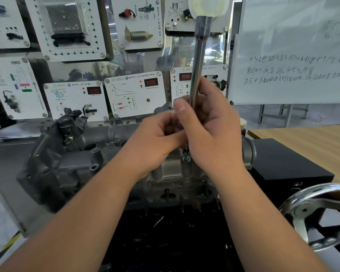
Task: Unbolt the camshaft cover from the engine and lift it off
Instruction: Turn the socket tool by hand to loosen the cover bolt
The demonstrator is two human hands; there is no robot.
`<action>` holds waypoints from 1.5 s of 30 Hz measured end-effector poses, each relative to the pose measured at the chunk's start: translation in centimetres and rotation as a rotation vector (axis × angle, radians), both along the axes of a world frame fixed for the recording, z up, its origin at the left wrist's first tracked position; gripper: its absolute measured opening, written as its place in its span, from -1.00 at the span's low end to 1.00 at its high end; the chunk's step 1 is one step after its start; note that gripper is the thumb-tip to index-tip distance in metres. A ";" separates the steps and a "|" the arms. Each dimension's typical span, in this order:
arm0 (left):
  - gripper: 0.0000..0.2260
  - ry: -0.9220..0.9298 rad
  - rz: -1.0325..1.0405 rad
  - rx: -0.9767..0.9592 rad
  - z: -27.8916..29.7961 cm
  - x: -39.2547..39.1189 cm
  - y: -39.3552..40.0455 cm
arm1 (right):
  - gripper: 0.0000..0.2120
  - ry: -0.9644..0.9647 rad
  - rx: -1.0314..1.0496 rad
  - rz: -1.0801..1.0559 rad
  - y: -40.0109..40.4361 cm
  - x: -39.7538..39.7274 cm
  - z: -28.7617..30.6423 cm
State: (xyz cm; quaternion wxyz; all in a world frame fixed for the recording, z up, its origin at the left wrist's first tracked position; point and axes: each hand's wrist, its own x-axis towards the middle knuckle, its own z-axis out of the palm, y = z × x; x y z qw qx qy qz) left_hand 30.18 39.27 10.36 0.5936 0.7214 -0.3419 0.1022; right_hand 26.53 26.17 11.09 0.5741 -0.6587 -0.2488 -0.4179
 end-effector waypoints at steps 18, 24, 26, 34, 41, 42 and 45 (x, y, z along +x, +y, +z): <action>-0.86 0.021 -0.046 -0.054 -0.1 -0.2 -0.1 | -0.68 0.025 0.063 -0.053 -0.1 -0.1 0.2; -0.82 0.053 -0.118 -0.042 0.1 -0.5 0.1 | -0.70 0.011 -0.005 -0.032 -0.2 -0.2 0.0; -0.82 0.032 -0.096 -0.037 0.1 -0.4 0.1 | -0.61 0.017 0.014 0.004 0.0 -0.3 0.1; -0.89 -0.007 -0.037 0.025 0.0 -0.2 0.0 | -0.84 -0.035 -0.014 -0.107 -0.1 -0.2 0.0; -0.85 -0.020 -0.030 0.004 0.1 -0.5 0.1 | -0.60 0.024 -0.012 -0.024 -0.1 -0.1 0.0; -0.83 -0.039 0.000 0.020 0.1 -0.4 0.0 | -0.60 0.022 0.006 -0.023 0.0 -0.2 0.1; -0.79 -0.070 0.070 0.056 0.1 -0.2 -0.2 | -0.82 -0.016 0.061 -0.079 0.0 -0.1 0.0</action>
